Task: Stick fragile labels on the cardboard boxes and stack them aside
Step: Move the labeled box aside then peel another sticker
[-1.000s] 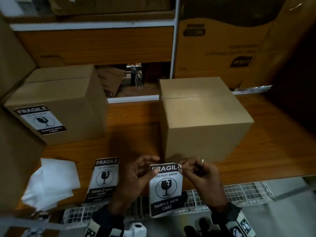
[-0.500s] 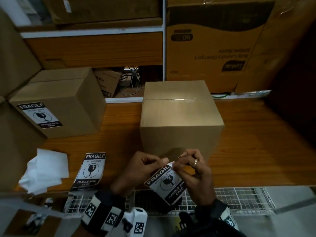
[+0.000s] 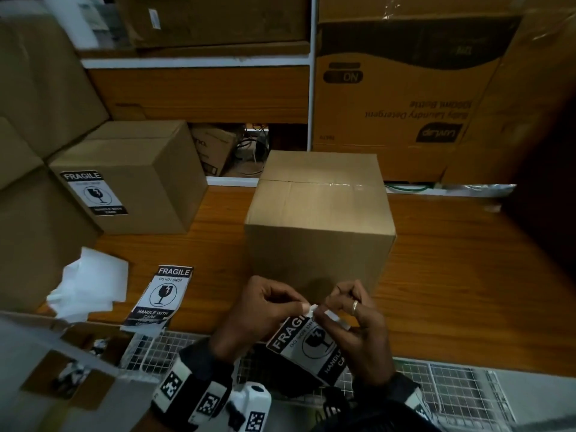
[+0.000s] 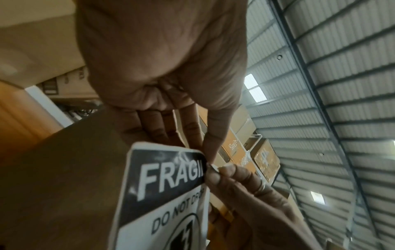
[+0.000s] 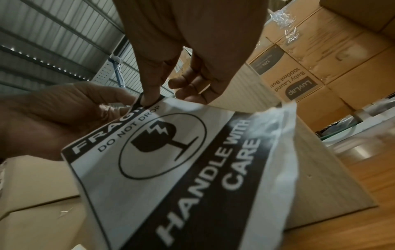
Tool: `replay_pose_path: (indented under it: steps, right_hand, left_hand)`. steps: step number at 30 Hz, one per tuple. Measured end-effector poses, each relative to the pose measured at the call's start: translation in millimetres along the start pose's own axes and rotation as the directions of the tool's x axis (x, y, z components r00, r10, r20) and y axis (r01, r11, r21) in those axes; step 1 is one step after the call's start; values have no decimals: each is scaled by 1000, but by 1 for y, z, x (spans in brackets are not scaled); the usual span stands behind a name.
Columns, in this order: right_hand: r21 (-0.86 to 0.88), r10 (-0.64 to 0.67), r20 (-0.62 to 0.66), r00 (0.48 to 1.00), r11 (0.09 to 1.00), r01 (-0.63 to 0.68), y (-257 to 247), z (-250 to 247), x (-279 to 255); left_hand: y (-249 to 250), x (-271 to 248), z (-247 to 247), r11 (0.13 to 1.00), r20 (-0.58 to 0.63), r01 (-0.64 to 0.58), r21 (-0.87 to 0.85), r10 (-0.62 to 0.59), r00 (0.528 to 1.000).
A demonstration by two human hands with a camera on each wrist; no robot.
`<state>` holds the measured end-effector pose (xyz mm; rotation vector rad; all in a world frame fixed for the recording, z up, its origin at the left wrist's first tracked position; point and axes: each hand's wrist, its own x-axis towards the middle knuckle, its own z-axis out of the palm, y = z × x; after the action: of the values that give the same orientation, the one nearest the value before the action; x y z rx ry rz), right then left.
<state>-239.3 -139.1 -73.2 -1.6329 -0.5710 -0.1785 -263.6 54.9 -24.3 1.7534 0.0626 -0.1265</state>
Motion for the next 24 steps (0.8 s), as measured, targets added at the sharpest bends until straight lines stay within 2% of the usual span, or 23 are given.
replay_pose_path:
  steps: [2,6,8,12,17,20,24]
  right_hand:
    - [-12,-18,14,1000,1000,18,0,-1,1]
    - [12,-17,3,1000,1000,17,3,-1,1]
    - [20,-13,19,1000,1000,13,6,1,0]
    - [-41,-66,50,997,997,68,14,3,0]
    - [-55,-76,63,995,995,80,15,7,-2]
    - [-53,-98,73,992,993,102,14,7,-4]
    - [-56,-104,95,990,992,109,15,6,-7]
  left_hand:
    - [-3,2,0,991,-23,-82,102,85,996]
    - [-6,1,-1,919,36,-224,325,224,974]
    - [-6,1,-3,894,59,-258,366,254,965]
    - [-3,3,-8,896,59,-247,369,243,968]
    - [-2,5,-15,906,117,-218,362,188,975]
    - [-4,8,-18,927,93,-174,331,152,984]
    - [-5,11,-17,938,89,-175,301,155,984]
